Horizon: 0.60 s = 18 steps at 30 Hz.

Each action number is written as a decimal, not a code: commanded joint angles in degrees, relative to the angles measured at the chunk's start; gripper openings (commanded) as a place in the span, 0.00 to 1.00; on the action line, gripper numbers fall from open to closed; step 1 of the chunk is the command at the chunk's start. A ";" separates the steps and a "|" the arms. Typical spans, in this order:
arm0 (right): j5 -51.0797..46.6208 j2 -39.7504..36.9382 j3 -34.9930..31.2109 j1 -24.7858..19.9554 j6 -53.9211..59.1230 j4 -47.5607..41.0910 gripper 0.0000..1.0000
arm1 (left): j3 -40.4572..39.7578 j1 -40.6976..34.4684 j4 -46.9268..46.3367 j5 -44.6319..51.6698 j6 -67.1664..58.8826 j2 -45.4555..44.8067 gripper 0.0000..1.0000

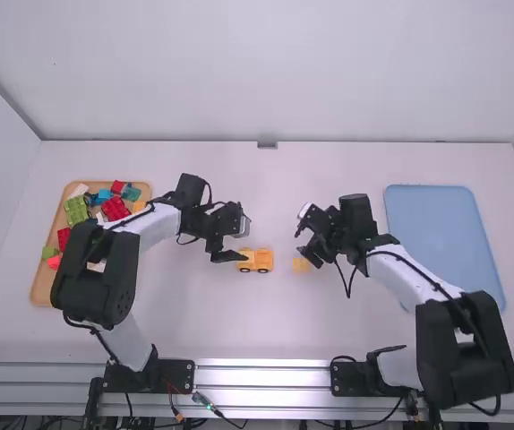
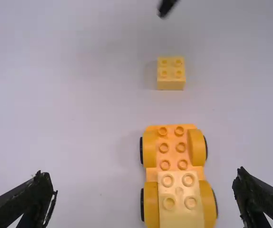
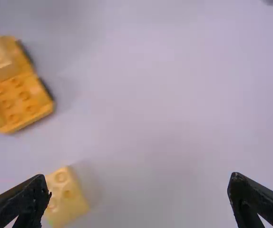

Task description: Assemble lego blocks to make yellow taxi

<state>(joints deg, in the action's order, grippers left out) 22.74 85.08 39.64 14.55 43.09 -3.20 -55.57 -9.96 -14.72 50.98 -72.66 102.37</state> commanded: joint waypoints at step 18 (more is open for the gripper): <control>34.25 17.62 -5.66 -8.61 21.70 12.24 0.99 | 18.45 -0.13 30.82 0.63 19.06 -2.08 0.99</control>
<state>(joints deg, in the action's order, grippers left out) 53.49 101.21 34.87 6.24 63.96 8.75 -36.99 -10.02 16.73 50.96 -54.61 102.19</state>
